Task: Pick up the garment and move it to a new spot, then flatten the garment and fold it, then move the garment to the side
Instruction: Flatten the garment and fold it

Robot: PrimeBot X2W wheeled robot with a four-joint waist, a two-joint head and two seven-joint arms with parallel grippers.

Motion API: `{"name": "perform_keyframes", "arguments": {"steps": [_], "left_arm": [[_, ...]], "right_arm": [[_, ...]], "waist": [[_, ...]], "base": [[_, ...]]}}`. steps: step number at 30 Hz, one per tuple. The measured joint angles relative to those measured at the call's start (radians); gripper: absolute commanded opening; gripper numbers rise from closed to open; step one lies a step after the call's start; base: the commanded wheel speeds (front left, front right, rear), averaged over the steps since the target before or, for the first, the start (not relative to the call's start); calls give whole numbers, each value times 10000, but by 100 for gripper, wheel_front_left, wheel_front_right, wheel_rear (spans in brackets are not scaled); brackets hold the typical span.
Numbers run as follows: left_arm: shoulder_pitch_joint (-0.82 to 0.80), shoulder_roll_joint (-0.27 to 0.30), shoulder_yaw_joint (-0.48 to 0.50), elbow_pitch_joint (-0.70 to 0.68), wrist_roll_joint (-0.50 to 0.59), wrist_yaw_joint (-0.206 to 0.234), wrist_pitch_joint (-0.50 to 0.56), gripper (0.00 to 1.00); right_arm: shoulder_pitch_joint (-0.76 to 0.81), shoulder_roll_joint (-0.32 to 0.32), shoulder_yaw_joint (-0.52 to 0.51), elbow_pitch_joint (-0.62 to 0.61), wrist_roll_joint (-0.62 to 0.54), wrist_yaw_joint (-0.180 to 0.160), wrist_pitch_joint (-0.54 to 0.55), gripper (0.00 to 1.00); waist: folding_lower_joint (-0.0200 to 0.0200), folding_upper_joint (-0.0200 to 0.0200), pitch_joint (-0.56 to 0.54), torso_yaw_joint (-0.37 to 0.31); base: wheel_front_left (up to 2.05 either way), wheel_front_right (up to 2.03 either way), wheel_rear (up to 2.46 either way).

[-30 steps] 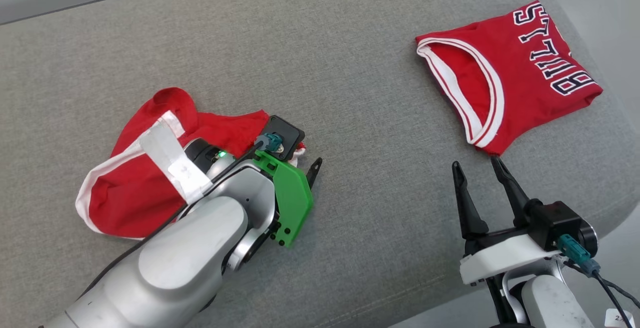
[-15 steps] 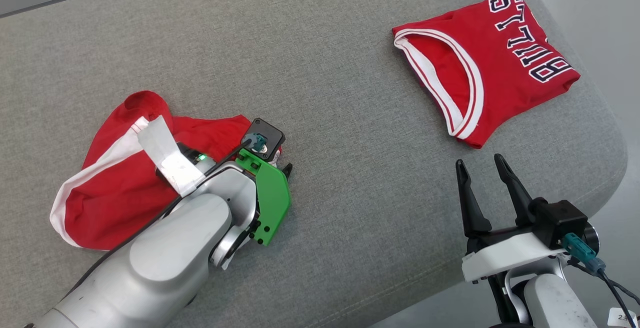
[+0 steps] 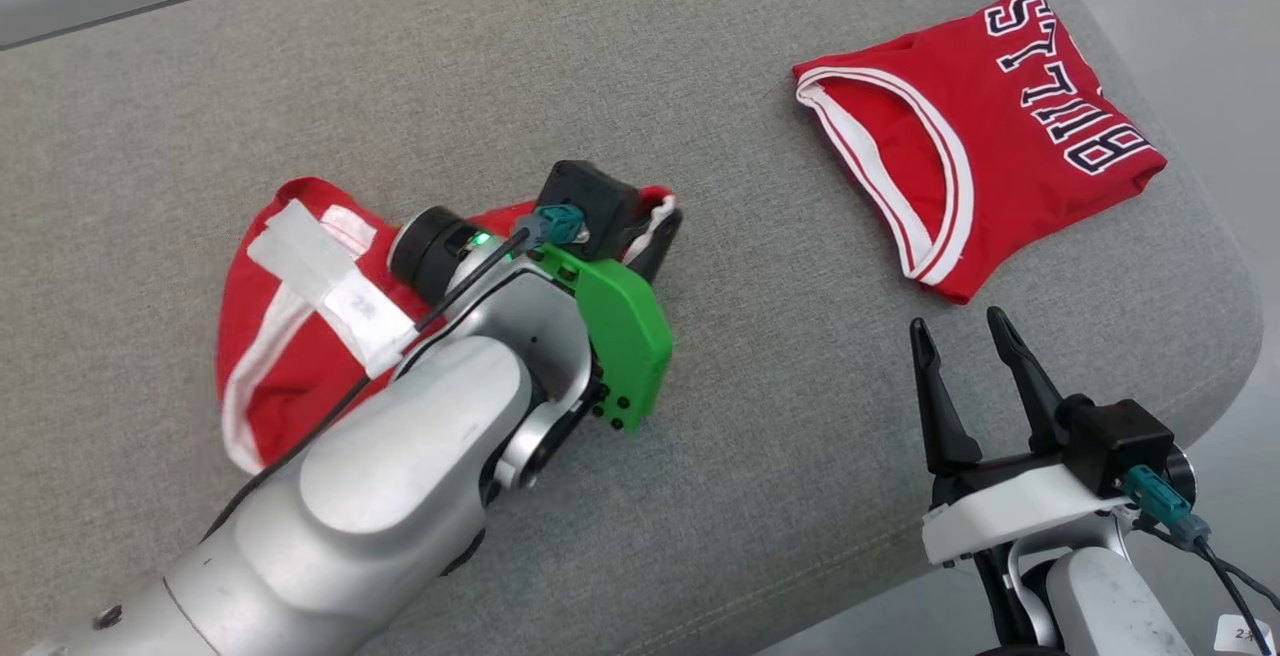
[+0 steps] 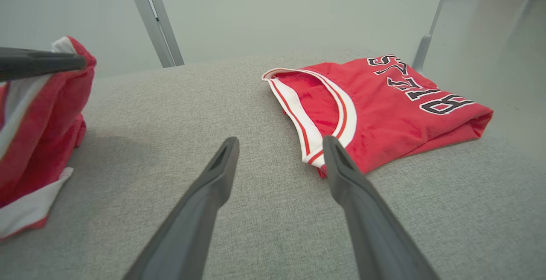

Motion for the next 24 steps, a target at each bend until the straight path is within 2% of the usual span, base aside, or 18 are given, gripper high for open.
{"name": "perform_keyframes", "arguments": {"steps": [6,13,19,24], "left_arm": [[-312,-520,337,-1592,38,368,-593,0],[-522,-752,775,-2771,320,1009,-1095,0],[-624,-708,1400,-2828,539,1741,-1737,0],[375,-36,1540,-2654,403,2134,-1747,0]], "right_arm": [[29,-2,94,2,197,0,0,100],[79,0,219,90,384,0,0,100],[103,0,267,140,453,0,0,100],[133,-2,272,138,466,0,0,100]], "waist": [[0,0,-128,27],[0,0,-349,22],[0,0,-538,23],[0,0,-593,149]], "base": [[0,0,0],[0,0,0],[0,0,0],[0,0,0]]}}
